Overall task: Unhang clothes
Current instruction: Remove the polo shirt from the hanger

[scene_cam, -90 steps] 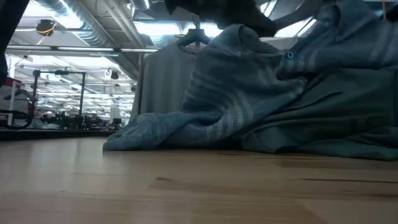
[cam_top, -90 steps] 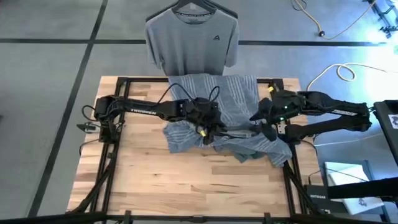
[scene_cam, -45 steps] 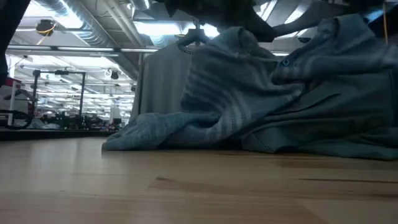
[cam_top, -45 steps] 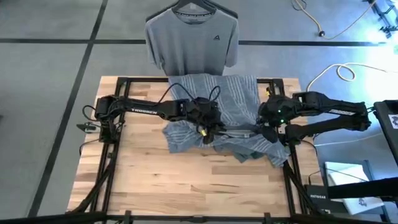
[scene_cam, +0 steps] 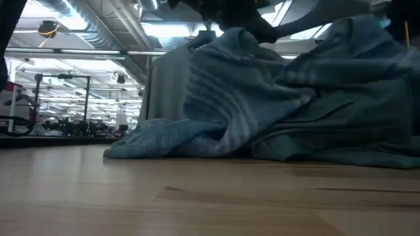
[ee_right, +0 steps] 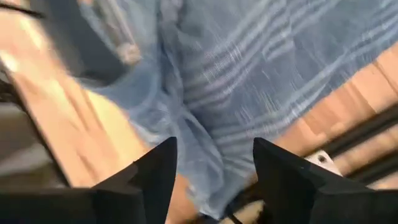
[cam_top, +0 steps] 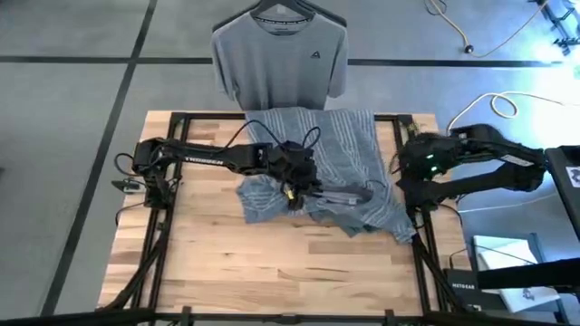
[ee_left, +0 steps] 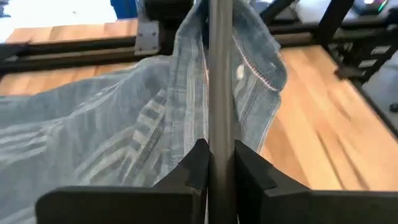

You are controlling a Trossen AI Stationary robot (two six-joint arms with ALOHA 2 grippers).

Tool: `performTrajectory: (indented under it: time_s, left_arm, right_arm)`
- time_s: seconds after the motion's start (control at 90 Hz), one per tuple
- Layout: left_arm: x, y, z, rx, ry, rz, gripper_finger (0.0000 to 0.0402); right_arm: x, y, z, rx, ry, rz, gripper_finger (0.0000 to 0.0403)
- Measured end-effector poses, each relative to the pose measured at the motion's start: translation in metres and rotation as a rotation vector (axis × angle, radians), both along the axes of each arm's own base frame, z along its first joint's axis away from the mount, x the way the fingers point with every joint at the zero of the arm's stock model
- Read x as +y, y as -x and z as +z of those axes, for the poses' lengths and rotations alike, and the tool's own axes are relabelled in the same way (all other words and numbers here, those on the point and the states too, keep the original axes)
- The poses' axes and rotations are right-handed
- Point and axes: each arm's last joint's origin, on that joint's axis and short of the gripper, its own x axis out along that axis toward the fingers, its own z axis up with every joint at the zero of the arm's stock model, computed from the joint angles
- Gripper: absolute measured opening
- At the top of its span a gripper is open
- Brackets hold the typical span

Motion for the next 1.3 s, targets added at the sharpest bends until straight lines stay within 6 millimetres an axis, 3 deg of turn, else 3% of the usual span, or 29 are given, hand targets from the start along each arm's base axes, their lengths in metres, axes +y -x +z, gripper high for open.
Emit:
performTrajectory:
  time_s: [0.167,0.244,0.356,0.478,0.611,0.822,1.144,1.3]
  left_arm:
    - [0.004,0.008,0.007,0.02,-0.043,0.011,0.0026]
    - [0.004,0.01,0.005,0.041,-0.058,-0.021,0.0026]
    - [0.003,0.012,0.002,0.074,-0.078,-0.041,0.0026]
    - [0.003,0.012,0.002,0.08,-0.071,-0.023,0.0026]
    - [0.003,0.012,0.001,0.09,-0.051,-0.007,0.0026]
    - [0.005,0.013,-0.002,0.121,0.008,0.014,0.0026]
    - [0.004,0.016,-0.004,0.155,0.023,0.004,0.0026]
    - [0.003,0.015,-0.004,0.151,0.035,0.009,0.0026]
  right_arm:
    - [-0.001,0.01,0.042,-0.26,0.068,-0.022,0.0174]
    - [-0.003,-0.008,0.053,-0.31,0.142,0.034,0.0178]
    - [-0.004,-0.053,0.055,-0.334,0.215,0.158,0.0181]
    - [-0.005,-0.106,0.037,-0.242,0.218,0.3,0.0181]
    - [-0.006,-0.159,0.005,-0.085,0.182,0.353,0.0181]
    - [-0.005,-0.211,-0.033,-0.02,0.091,0.504,0.0182]
    - [-0.004,-0.238,-0.059,0.026,0.093,0.556,0.0178]
    - [-0.005,-0.239,-0.06,0.02,0.118,0.562,0.0133]
